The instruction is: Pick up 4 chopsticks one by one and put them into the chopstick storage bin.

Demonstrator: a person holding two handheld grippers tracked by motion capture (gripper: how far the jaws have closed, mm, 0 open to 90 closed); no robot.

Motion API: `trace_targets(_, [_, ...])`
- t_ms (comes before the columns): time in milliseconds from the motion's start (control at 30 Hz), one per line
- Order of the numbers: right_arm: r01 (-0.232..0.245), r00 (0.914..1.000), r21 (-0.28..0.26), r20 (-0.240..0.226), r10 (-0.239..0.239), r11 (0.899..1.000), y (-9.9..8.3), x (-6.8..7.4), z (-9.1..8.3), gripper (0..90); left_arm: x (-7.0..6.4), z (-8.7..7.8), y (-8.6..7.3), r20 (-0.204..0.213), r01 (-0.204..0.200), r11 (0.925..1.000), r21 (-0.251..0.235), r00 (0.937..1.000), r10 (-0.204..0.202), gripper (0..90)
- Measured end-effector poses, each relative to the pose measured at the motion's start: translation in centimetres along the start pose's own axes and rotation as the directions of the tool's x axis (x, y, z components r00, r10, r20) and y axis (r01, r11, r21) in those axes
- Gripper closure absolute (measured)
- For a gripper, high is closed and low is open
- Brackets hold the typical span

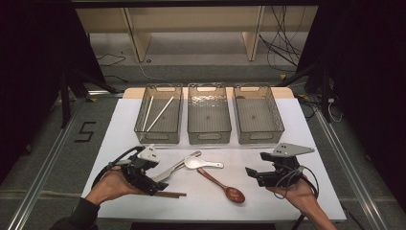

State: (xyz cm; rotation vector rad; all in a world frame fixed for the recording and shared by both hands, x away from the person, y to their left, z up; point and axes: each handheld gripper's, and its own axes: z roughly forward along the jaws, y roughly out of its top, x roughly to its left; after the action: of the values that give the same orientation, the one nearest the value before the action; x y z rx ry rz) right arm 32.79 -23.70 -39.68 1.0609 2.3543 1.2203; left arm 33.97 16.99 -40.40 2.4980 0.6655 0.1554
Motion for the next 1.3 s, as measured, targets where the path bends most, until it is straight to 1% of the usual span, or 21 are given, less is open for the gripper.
trace_targets(100, [0.001,1.0,-0.001,-0.001,-0.001,1.0,0.0,0.0,0.0,24.2,-0.5,0.5,-0.5,0.015,-0.026,0.9993,0.027,0.9996,0.026,18.8])
trace_targets(233, [0.002,1.0,0.002,-0.003,-0.002,1.0,0.0,0.1,0.0,24.2,-1.2,1.2,-1.0,0.037,-0.06,0.9964,0.06,0.9976,0.058,20.4])
trace_targets(400, [0.005,1.0,0.002,-0.003,-0.005,1.0,0.0,0.1,0.0,24.2,-1.7,2.1,-1.8,0.06,-0.097,0.9897,0.105,0.994,0.091,26.2])
trace_targets(467, [0.006,1.0,0.002,-0.003,-0.006,1.0,0.0,0.1,0.0,24.1,-1.9,2.5,-2.0,0.057,-0.11,0.986,0.125,0.993,0.104,28.7])
trace_targets(500, [0.006,1.0,0.003,-0.003,-0.006,1.0,0.0,0.1,0.0,24.2,-1.9,2.7,-2.1,0.055,-0.107,0.9855,0.132,0.9934,0.1,29.0])
trace_targets(533, [0.007,1.0,0.003,-0.003,-0.007,1.0,0.0,0.1,0.0,24.2,-1.9,2.8,-2.2,0.055,-0.115,0.9825,0.146,0.9926,0.108,29.7])
trace_targets(567, [0.006,1.0,0.003,-0.004,-0.006,1.0,0.0,0.1,0.0,24.2,-1.8,3.0,-2.3,0.05,-0.118,0.981,0.154,0.9925,0.112,30.4])
trace_targets(633, [0.007,1.0,0.003,-0.003,-0.007,1.0,0.0,0.1,0.0,24.2,-1.8,3.1,-2.5,0.051,-0.115,0.9808,0.157,0.9928,0.109,32.1])
trace_targets(700, [0.008,1.0,0.003,-0.003,-0.008,1.0,0.0,0.1,0.0,24.2,-1.6,3.4,-2.7,0.046,-0.123,0.9762,0.178,0.9921,0.117,33.7])
trace_targets(767, [0.008,1.0,0.004,-0.004,-0.008,1.0,0.0,0.2,0.0,24.2,-1.4,3.8,-2.9,0.049,-0.123,0.9749,0.186,0.9921,0.116,35.4])
trace_targets(867, [0.01,0.9999,0.006,-0.005,-0.01,1.0,0.0,0.2,0.0,24.3,-1.3,4.1,-3.2,0.047,-0.131,0.9698,0.206,0.9912,0.124,38.5])
trace_targets(900, [0.011,0.9999,0.005,-0.005,-0.011,1.0,0.0,0.2,0.0,24.3,-1.3,4.1,-3.2,0.053,-0.138,0.9679,0.21,0.9902,0.129,39.5])
trace_targets(967, [0.008,0.9999,0.006,-0.005,-0.008,1.0,0.0,0.2,0.1,24.3,-1.3,4.2,-3.2,0.053,-0.14,0.9673,0.211,0.9899,0.132,41.5])
trace_targets(1000, [0.011,0.9999,0.006,-0.006,-0.011,1.0,0.0,0.2,0.1,24.3,-1.2,4.3,-3.3,0.052,-0.144,0.9645,0.221,0.9894,0.136,42.7])
trace_targets(1033, [0.012,0.9999,0.006,-0.007,-0.012,1.0,0.0,0.2,0.1,24.3,-1.1,4.4,-3.3,0.054,-0.145,0.9632,0.226,0.9892,0.136,44.2])
trace_targets(1167, [0.013,0.9999,0.007,-0.008,-0.013,1.0,0.0,0.2,0.1,24.4,-1.0,4.4,-3.4,0.058,-0.144,0.9631,0.227,0.9892,0.135,47.0])
trace_targets(1300, [0.012,0.9998,0.008,-0.013,-0.011,1.0,0.0,0.2,0.1,24.6,-0.9,4.4,-3.5,0.063,-0.147,0.9611,0.234,0.9887,0.136,49.4])
